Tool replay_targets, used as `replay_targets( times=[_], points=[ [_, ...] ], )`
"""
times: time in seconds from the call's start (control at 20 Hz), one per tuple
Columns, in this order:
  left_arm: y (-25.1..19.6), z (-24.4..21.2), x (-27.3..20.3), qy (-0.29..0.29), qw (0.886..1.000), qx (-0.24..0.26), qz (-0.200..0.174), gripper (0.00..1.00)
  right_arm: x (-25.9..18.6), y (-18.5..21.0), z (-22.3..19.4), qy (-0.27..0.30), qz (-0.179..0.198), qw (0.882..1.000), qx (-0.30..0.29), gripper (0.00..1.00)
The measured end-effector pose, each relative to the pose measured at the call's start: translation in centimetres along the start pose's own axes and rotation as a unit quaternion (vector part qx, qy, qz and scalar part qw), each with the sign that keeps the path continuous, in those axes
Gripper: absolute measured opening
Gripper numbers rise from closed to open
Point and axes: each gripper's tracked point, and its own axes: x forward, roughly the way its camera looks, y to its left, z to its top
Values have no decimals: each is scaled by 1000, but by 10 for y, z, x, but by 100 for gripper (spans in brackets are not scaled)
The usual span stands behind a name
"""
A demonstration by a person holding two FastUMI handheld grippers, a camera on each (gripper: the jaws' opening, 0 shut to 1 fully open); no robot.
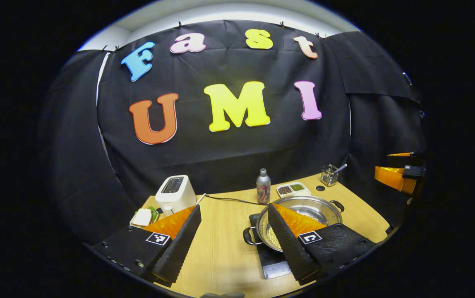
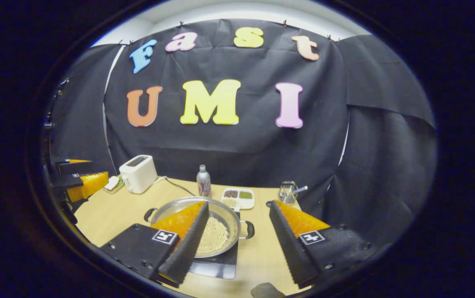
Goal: First push the handle of the pot to place it horizontally, then grasp the pot with both hands and set it on the induction cooktop.
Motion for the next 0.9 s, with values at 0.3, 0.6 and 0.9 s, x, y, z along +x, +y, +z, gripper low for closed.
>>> replay_targets(
  times=[0.3,0.6,0.9],
  points=[
    [30,56,-58,-68,998,-15,7,96,-65,9,63,-75,12,997,25,100],
    [62,76,-107,-105,993,-43,25,96,-113,-5,88,-112,7,992,52,100],
    [77,73,-139,-128,988,-56,59,96,-136,-14,97,-149,11,987,54,100]
  ],
)
